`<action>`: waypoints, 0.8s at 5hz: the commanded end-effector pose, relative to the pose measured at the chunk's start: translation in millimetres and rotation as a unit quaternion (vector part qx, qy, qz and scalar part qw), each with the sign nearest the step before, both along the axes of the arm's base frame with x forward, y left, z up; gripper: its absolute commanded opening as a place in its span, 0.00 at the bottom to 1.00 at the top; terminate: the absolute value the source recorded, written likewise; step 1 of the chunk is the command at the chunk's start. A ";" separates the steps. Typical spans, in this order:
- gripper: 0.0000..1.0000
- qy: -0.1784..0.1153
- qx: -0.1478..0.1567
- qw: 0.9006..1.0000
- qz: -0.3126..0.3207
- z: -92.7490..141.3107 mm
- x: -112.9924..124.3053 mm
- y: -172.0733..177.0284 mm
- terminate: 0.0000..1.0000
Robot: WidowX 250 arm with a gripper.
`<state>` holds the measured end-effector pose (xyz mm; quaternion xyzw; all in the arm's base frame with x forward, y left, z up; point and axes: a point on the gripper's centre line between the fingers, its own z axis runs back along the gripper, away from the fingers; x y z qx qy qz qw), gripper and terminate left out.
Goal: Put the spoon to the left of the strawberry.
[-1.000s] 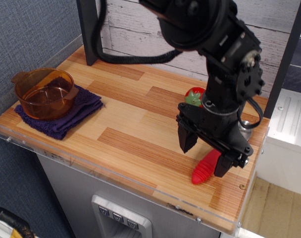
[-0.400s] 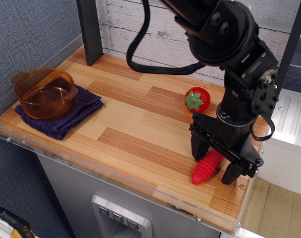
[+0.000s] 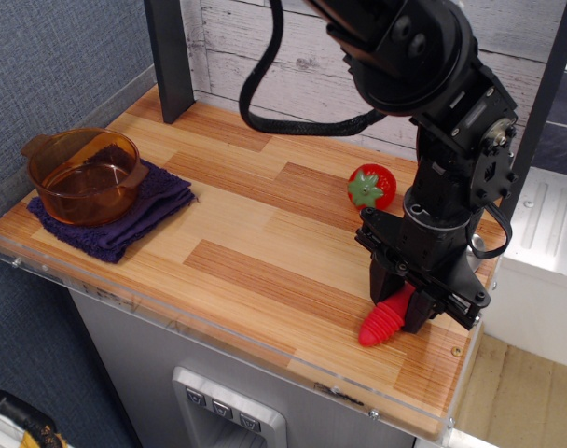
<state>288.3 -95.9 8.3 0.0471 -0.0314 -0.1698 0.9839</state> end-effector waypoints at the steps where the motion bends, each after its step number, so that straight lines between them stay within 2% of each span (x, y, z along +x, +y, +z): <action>1: 0.00 0.009 0.032 0.999 -0.038 26.0 -5.2 4.2 0.00; 2: 0.00 0.003 0.044 0.997 -0.062 46.5 -11.1 15.9 0.00; 3: 0.00 0.035 0.077 0.990 -0.114 67.4 -16.6 28.8 0.00; 4: 0.00 0.033 0.113 0.979 -0.166 78.7 -20.2 43.3 0.00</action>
